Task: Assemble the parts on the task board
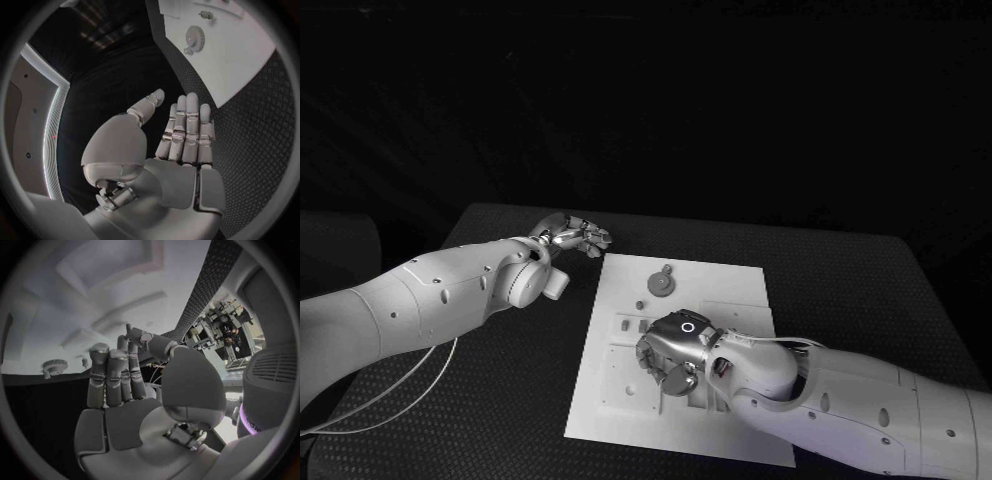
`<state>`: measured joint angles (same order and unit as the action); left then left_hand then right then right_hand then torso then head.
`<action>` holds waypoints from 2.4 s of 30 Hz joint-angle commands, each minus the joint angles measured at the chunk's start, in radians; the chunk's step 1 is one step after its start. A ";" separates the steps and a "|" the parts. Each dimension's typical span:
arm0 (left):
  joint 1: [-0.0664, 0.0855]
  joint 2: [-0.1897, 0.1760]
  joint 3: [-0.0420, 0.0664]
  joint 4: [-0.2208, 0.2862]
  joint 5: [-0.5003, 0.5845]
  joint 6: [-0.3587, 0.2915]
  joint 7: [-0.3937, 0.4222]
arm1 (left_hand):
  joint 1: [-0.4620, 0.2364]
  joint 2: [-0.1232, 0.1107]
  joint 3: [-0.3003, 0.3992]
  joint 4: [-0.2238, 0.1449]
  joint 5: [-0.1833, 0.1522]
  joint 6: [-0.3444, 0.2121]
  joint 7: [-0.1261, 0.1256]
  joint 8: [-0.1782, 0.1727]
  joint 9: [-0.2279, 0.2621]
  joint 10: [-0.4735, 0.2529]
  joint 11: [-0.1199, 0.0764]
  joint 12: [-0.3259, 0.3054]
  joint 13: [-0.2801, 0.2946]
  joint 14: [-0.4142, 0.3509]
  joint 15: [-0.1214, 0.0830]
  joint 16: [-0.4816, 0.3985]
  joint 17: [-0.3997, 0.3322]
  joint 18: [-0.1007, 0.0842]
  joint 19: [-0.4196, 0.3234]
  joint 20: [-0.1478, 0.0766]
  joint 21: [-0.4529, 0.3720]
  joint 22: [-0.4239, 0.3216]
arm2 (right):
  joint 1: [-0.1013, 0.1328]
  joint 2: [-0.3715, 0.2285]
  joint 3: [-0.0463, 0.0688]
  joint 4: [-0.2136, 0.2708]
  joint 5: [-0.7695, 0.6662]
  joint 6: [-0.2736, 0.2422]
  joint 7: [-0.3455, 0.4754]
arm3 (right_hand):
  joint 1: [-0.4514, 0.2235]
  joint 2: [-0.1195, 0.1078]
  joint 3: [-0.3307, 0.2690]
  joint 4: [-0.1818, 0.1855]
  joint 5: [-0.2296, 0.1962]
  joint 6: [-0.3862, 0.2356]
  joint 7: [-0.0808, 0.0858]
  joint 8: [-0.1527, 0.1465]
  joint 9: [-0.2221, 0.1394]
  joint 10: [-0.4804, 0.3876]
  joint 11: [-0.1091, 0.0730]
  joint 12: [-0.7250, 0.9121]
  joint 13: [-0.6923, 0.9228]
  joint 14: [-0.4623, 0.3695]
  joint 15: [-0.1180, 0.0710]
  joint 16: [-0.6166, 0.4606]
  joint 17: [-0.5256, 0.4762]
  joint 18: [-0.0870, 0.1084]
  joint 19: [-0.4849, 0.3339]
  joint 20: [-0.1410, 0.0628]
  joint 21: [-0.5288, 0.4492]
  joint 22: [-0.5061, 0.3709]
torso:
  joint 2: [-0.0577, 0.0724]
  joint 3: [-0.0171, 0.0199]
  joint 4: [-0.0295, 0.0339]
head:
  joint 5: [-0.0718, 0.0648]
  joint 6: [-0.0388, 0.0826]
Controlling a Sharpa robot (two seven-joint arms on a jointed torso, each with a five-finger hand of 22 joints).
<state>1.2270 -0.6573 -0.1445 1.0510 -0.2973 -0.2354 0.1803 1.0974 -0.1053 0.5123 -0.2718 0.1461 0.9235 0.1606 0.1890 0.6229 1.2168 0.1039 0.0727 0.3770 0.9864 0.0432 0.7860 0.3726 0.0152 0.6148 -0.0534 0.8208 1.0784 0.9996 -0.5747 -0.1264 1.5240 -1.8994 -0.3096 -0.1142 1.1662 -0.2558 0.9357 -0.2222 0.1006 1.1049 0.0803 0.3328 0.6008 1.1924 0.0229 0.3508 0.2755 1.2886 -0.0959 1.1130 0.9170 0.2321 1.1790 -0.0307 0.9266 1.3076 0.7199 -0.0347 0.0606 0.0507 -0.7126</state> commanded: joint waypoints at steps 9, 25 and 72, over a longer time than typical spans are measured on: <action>-0.001 0.000 0.001 0.002 -0.001 0.014 0.012 | -0.007 0.004 -0.007 0.002 0.001 -0.007 0.003 0.005 -0.002 -0.008 -0.002 -0.003 -0.001 0.005 0.000 -0.006 0.003 -0.001 0.003 -0.001 -0.006 0.002 | -0.001 0.008 0.002 -0.018 -0.016 -0.009 -0.002 | 0.002 -0.006 0.009 0.002 -0.007 0.007 0.000 0.001 0.002 0.122 -0.013 -0.005 0.002 0.002 -0.004 -0.006 0.001 0.030 0.003 -0.005 -0.003 0.009 | 0.002 0.0004 -0.0004 | -0.001 0.000; -0.001 -0.001 0.001 0.001 -0.001 0.015 0.012 | -0.007 0.005 -0.007 0.002 0.001 -0.007 0.003 0.005 -0.002 -0.008 -0.002 -0.003 -0.001 0.005 0.000 -0.007 0.004 -0.001 0.003 -0.001 -0.007 0.002 | -0.001 0.010 0.007 -0.020 -0.014 -0.009 0.001 | 0.003 -0.008 0.012 0.002 -0.010 0.008 0.000 0.000 0.003 0.123 -0.014 -0.007 0.003 0.003 -0.005 -0.008 0.002 0.030 0.004 -0.006 -0.003 0.009 | 0.004 0.0012 -0.0004 | -0.002 0.002; 0.000 -0.005 0.001 0.001 -0.001 0.020 0.008 | -0.008 0.004 -0.008 0.002 0.000 -0.008 0.003 0.007 -0.003 -0.009 -0.002 -0.003 -0.001 0.005 0.000 -0.010 0.008 -0.002 0.003 -0.001 -0.009 0.003 | -0.009 0.026 0.003 -0.033 0.002 0.046 0.013 | -0.001 -0.005 0.009 0.000 -0.002 0.007 0.000 -0.003 0.005 0.125 -0.013 -0.012 0.005 0.004 -0.004 -0.012 0.005 0.030 0.004 -0.005 -0.004 0.009 | 0.006 0.0014 0.0008 | -0.006 -0.004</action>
<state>1.2269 -0.6628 -0.1445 1.0497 -0.2973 -0.2294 0.1795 1.0974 -0.1053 0.5097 -0.2692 0.1461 0.9200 0.1642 0.1889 0.6215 1.2132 0.1003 0.0727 0.3773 0.9864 0.0431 0.7822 0.3792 0.0152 0.6148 -0.0534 0.8168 1.0804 0.9938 -0.5508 -0.1217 1.4905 -1.8906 -0.2894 -0.1068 1.1636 -0.2584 0.9438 -0.2195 0.0965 1.1038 0.0793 0.3242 0.6075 1.2031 0.0195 0.3430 0.2793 1.2968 -0.0990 1.1056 0.9208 0.2321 1.1857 -0.0303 0.9266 1.3077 0.7259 -0.0330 0.0609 0.0453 -0.7162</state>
